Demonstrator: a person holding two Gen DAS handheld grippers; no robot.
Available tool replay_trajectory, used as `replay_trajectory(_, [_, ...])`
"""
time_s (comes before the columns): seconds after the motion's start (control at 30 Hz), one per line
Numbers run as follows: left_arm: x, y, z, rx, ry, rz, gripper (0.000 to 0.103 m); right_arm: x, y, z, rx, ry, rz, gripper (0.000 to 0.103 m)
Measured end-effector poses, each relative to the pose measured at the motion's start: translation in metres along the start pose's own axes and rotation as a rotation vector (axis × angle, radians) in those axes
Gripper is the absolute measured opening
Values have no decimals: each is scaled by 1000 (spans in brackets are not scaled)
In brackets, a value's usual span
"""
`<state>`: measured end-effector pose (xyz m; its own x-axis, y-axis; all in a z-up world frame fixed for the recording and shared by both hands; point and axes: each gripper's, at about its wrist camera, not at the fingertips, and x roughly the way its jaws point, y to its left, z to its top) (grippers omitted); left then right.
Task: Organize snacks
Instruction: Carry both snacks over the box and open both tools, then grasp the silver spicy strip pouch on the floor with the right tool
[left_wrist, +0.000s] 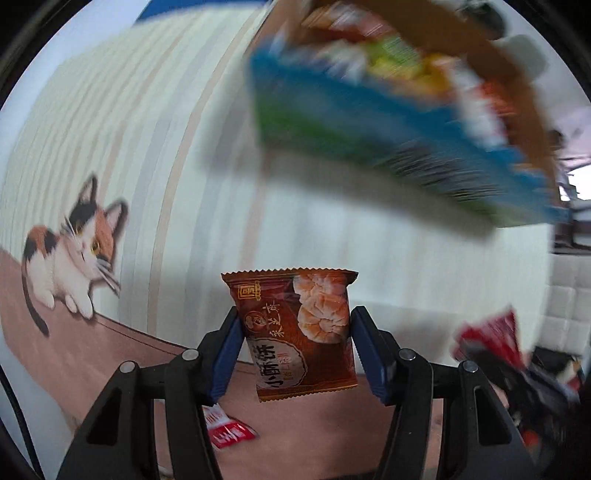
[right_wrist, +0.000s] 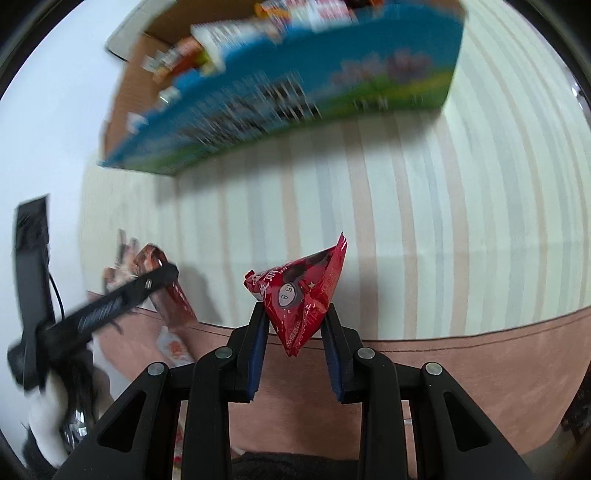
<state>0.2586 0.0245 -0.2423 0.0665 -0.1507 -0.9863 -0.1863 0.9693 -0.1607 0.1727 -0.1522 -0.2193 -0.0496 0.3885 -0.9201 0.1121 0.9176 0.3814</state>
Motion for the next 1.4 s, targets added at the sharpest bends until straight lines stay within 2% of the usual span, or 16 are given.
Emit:
replay_trajectory(0.1, [-45,-27,23,39,-94,-63,56,-37,9,18,-26,-59,47,31])
replay_trajectory(0.2, [-84,-30,51,79,-172,-108,56,-76,25,48,-75,-141,66,31])
replay_trajectory(0.33, [-120,-14,86,125,-252,-89,56,-107,40,100,-114,-261,-9,31])
replay_trajectory(0.43, [-116,-15,123,135,-238,-77,56,-107,34,141,-90,-288,-89,31])
replay_trajectory(0.5, [-97,-14,147,128,-191,-74,56,-101,24,163,-72,-284,-138,31])
replay_trajectory(0.73, [-52,-18,176,110,-105,-4,57,-70,2,209,-18,-228,-202,33])
replay_trajectory(0.77, [-47,-18,177,108,-96,-3,57,-67,2,210,-14,-223,-206,35])
replay_trajectory(0.83, [-43,-19,176,108,-91,1,57,-62,-1,215,1,-207,-192,52])
replay_trajectory(0.87, [-40,-18,176,106,-91,0,57,-63,-2,214,5,-208,-191,67])
replay_trajectory(0.9, [-40,-17,175,103,-91,-4,58,-64,-2,213,6,-219,-192,73])
replay_trajectory(0.93, [-41,-15,173,100,-87,-4,62,-66,-1,210,3,-228,-189,73])
replay_trajectory(1.0, [-45,-14,170,88,-89,-23,83,-68,2,206,-8,-235,-199,82])
replay_trajectory(1.13, [-61,-7,154,84,-110,-64,86,-73,10,195,-21,-238,-191,86])
replay_trajectory(1.23, [-78,7,131,75,-137,-95,86,-77,27,168,-80,-239,-184,87])
replay_trajectory(1.3, [-92,24,101,65,-161,-112,86,-75,41,149,-123,-227,-175,87])
replay_trajectory(1.4, [-104,61,48,30,-169,-74,86,-58,72,100,-212,-173,-153,87])
